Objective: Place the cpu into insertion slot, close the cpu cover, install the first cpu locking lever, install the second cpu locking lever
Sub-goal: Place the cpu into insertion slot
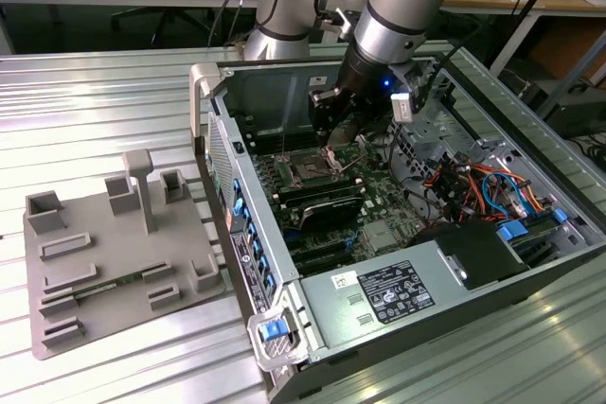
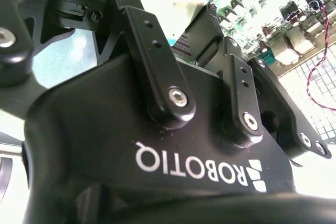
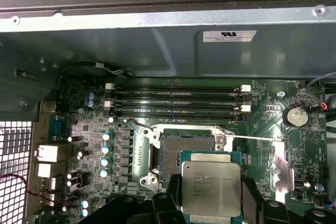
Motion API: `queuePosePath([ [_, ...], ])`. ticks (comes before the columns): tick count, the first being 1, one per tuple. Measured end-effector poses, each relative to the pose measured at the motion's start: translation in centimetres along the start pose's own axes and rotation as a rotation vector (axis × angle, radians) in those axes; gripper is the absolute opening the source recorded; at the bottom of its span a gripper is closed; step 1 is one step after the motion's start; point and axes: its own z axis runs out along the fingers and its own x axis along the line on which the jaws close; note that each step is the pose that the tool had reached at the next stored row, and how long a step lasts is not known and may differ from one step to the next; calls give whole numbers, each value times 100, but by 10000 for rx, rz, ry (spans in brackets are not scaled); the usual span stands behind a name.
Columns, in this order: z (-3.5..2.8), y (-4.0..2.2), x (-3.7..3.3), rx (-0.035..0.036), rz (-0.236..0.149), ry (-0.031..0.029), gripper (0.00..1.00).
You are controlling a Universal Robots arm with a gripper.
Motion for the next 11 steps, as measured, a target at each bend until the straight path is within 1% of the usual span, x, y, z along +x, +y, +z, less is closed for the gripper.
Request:
queuePosePath([
  [8,11,-1,0,0,0,0,55],
  [11,29,-3,-1,-1,0,0,55],
])
